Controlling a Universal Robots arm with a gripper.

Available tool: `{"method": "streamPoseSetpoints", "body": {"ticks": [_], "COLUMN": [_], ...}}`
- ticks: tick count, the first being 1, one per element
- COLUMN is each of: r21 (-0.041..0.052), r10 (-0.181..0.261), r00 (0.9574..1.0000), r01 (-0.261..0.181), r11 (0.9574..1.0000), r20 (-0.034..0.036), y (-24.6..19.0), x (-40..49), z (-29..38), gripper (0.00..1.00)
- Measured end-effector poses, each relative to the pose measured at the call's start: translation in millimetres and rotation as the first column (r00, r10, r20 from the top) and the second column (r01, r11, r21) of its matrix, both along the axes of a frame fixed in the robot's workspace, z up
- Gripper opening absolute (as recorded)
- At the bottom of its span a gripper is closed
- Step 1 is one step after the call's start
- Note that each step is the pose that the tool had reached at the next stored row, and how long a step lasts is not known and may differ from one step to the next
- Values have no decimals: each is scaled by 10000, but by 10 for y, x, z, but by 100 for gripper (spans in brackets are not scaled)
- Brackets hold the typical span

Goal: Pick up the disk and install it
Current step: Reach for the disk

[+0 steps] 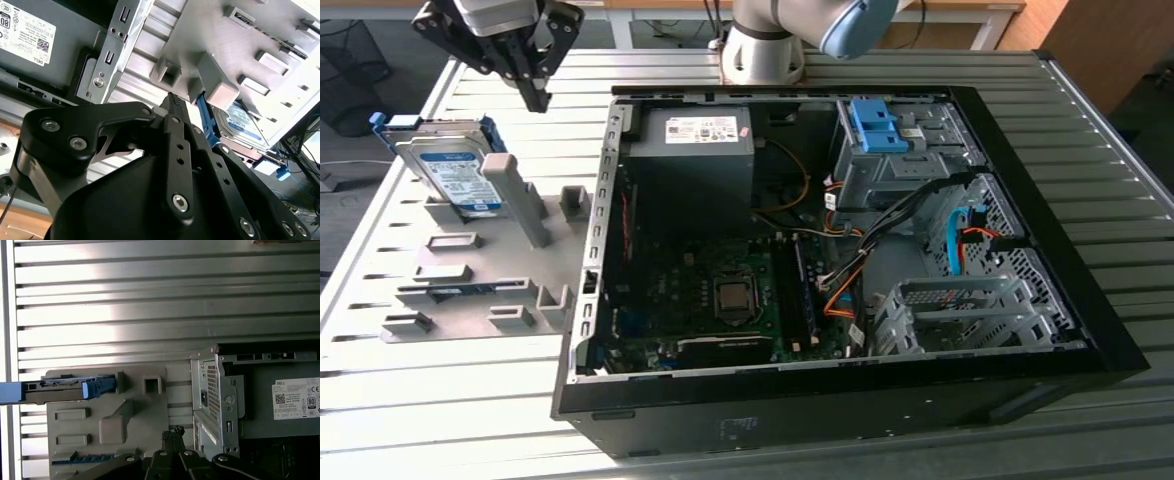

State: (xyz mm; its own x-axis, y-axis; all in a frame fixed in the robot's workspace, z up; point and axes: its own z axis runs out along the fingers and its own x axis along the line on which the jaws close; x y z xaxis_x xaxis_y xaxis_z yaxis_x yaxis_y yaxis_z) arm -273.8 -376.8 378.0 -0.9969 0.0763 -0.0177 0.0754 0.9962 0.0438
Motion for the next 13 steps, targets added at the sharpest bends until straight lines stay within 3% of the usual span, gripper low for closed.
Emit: {"method": "streamPoseSetpoints", "body": {"ticks": [13], "r21": [0], "r10": [-1], "r00": [10000], "r01": [1], "r11": [10000], "r20": [0], "y": [21], "x": [-4], "z": [0], "gripper": [11]}}
